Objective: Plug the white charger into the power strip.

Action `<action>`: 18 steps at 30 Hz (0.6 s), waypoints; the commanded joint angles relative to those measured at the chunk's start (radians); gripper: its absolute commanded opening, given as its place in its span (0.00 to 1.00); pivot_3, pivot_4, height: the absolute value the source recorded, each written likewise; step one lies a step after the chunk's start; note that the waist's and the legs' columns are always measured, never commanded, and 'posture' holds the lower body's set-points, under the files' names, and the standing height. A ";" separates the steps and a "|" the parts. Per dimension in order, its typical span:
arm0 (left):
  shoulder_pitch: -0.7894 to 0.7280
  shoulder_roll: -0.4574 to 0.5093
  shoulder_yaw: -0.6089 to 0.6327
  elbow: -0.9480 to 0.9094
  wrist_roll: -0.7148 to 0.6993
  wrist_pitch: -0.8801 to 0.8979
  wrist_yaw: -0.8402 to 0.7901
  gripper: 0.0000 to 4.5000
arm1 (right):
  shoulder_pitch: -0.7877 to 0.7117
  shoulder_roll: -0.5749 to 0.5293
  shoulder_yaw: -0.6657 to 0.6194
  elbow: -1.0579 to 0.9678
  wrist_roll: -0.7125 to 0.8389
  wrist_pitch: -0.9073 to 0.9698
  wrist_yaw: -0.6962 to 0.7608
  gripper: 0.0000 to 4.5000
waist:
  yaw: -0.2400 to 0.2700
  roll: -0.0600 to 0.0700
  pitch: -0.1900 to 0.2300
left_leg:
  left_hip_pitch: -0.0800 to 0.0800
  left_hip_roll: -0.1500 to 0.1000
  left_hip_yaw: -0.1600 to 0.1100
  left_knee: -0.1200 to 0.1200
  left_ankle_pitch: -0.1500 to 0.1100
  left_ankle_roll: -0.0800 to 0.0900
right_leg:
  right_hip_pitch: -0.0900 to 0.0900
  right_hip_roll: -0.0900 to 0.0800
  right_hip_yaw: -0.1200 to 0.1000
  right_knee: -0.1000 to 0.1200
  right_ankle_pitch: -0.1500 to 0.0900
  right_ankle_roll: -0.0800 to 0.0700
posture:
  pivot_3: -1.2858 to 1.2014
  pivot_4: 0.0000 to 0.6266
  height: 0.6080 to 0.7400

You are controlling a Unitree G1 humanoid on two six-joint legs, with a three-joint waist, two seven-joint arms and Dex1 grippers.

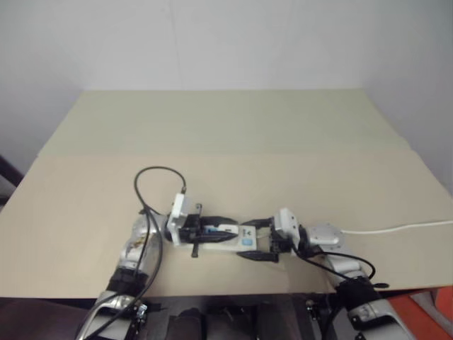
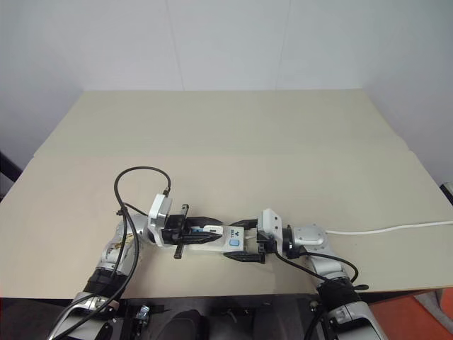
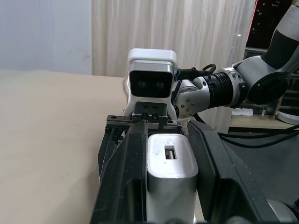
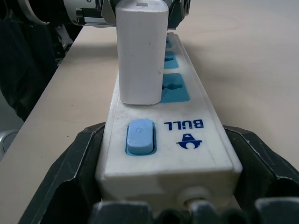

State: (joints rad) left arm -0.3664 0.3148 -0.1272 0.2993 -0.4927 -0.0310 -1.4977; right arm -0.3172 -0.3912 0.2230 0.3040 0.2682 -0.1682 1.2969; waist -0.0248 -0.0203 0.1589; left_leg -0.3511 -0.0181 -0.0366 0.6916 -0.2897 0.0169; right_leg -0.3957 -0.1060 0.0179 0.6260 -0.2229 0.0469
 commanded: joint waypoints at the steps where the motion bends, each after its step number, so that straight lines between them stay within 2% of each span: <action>1: 0.042 0.018 -0.017 0.050 0.048 0.004 0.010 0.22 | 0.026 -0.014 0.022 0.017 -0.024 0.000 0.014 0.76 | 0.000 0.000 0.000 | 0.000 0.000 0.000 0.000 0.000 0.000 | 0.000 0.000 0.000 0.000 0.000 0.000 | 0.52 0.24 1.00; 18: 0.063 0.011 -0.016 0.059 0.052 -0.062 0.034 0.22 | 0.016 -0.009 0.027 0.032 -0.026 -0.001 0.015 0.76 | 0.002 0.003 -0.004 | 0.013 0.000 0.001 -0.011 0.000 0.001 | 0.009 0.000 0.001 -0.007 0.000 0.000 | 0.52 0.24 1.00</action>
State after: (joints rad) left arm -0.3373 0.3133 -0.1318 0.2991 -0.4934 -0.0972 -1.4794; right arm -0.3173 -0.3896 0.2261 0.3172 0.2673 -0.1727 1.2968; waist -0.0232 -0.0177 0.1554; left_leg -0.3384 -0.0182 -0.0351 0.6802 -0.2901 0.0175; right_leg -0.3863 -0.1063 0.0188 0.6190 -0.2232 0.0471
